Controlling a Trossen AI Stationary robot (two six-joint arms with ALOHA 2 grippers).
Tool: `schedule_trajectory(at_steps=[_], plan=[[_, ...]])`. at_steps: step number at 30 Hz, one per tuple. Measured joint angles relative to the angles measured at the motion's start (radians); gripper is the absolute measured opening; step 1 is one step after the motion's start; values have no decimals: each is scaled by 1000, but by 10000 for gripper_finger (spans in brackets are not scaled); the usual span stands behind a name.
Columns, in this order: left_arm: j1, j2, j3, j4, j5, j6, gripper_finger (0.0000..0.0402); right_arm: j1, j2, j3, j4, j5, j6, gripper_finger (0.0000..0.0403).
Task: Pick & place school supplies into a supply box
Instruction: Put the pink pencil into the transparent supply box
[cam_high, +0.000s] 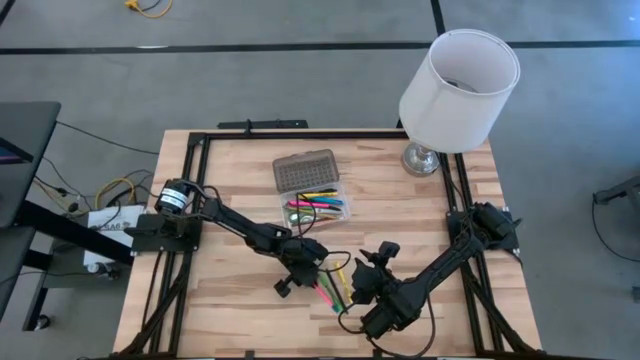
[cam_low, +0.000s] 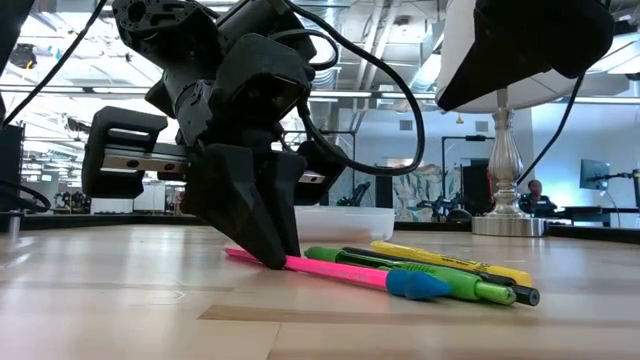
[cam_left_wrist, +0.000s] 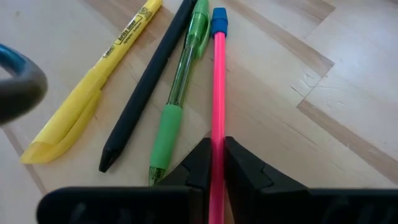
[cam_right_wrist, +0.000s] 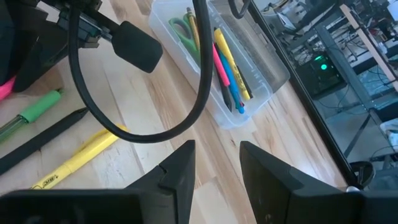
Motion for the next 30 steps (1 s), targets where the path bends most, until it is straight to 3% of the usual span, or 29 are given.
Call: schedule_trajectory(at_steps=[7,13,19,24,30], plan=[[-2,-30,0,-55,-42,-5,23,0,0,0,-5,0,0,121],[1,-159,-4,-450,-121,-5,22,-7,0,0,-10,0,0,121],[-11,-244,-13,-636,-217,-46,22,-7,0,0,-9,0,0,121],[-12,-251,-11,-728,-233,-108,22,-7,0,0,-9,0,0,121],[-11,-253,-12,-719,-220,-116,34,-20,0,0,-9,0,0,121]])
